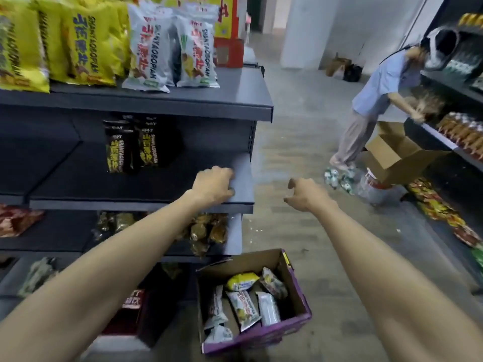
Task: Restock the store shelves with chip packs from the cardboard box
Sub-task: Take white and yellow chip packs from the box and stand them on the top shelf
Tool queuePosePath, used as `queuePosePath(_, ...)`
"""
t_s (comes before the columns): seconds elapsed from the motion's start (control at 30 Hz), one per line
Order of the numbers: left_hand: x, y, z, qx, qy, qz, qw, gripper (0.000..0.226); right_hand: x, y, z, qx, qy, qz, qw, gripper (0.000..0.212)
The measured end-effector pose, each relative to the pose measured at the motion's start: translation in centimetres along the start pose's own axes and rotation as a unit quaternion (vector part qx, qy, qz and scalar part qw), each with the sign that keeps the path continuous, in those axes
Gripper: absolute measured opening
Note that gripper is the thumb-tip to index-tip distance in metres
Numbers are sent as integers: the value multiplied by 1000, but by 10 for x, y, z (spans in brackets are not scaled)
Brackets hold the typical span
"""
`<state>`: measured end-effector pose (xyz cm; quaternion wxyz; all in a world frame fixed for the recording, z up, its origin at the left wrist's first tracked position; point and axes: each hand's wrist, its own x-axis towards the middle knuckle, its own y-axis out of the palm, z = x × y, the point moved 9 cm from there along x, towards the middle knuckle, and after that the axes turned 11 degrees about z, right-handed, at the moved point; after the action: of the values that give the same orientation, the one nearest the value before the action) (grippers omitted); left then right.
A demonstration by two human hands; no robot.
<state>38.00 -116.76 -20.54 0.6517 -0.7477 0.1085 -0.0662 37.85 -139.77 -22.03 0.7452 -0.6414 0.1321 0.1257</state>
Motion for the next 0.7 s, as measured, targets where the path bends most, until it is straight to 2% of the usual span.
queuePosePath(0.13,10,84,-7,-11,-53,47,997,28,36,77,-24,-23,-19,71,997,45)
queuePosePath(0.23,0,153,-6,-71,-86,79,991,23,52,148,-39,-41,-34,140,989,41)
queuePosePath(0.3,-13,206,-3,-96,-115,127,980,24,59,195,-48,-44,-41,180,982,40)
queuePosePath(0.5,-72,350,5,-119,-201,297,926,27,61,328,-78,-30,-29,298,954,48)
queuePosePath(0.7,-114,454,12,-143,-248,383,878,37,58,424,-108,-28,-4,368,930,45)
